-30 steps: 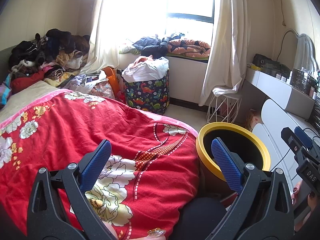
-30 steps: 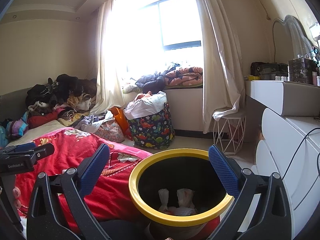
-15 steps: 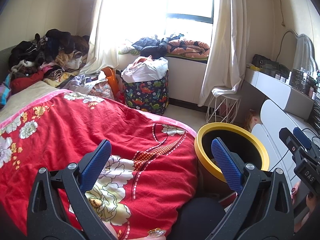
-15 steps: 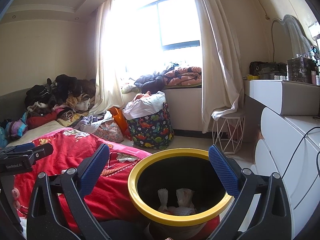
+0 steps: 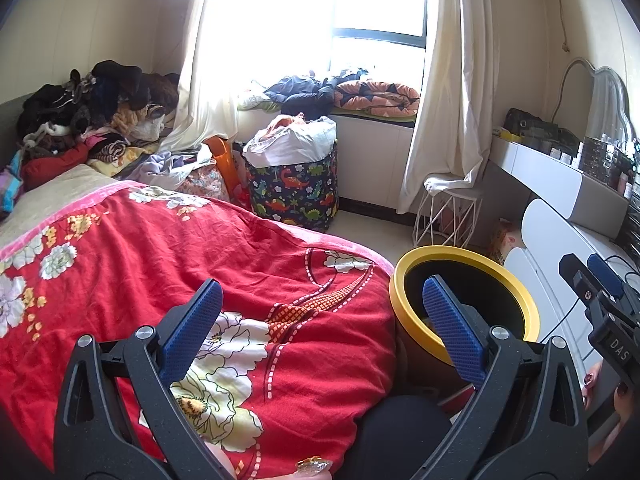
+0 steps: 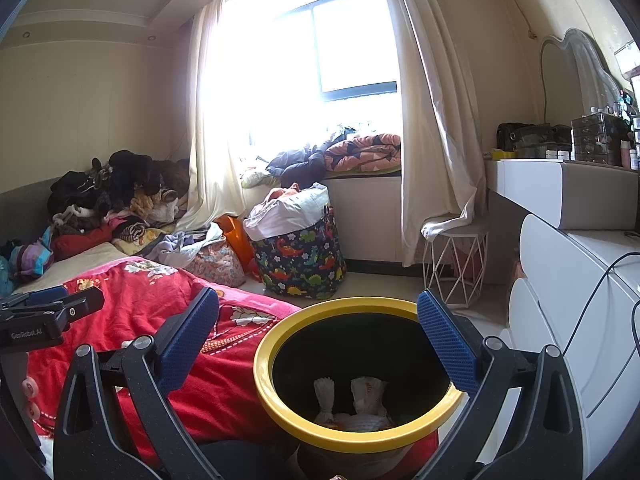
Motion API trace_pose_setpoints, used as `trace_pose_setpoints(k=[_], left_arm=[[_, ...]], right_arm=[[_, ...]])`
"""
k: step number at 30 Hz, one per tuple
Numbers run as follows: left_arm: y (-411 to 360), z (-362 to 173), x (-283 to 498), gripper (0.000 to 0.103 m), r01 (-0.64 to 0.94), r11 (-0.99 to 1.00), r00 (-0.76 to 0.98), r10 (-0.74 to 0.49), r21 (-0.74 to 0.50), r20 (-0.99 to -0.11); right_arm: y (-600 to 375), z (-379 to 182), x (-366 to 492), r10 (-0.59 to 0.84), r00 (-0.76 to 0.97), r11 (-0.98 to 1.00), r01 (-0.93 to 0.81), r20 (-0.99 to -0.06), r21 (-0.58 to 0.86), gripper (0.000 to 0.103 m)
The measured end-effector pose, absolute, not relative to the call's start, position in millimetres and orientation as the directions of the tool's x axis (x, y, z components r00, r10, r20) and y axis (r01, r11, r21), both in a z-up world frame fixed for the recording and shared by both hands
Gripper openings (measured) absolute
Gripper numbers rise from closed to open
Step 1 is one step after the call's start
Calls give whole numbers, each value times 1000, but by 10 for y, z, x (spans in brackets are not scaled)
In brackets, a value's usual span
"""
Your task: Collect trash
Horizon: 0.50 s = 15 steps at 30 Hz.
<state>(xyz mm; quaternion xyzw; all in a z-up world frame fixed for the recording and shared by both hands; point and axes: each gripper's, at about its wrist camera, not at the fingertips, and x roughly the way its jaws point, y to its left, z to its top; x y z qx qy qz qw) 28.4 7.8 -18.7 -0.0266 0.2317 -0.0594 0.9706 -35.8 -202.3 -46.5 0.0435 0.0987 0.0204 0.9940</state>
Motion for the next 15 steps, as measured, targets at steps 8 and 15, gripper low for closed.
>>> trace_pose_setpoints(k=[8,15], left_arm=[[76,-171,292,92,89,992,883,-119,-86,-454],[664,-196,348,92,-110,983,847,17,-145,-531]], right_arm=[[-2035,-461,-361,53,979,995,-35,-199,91,97],[-1743,-310,-120,181,955,982,-165,-234,88,97]])
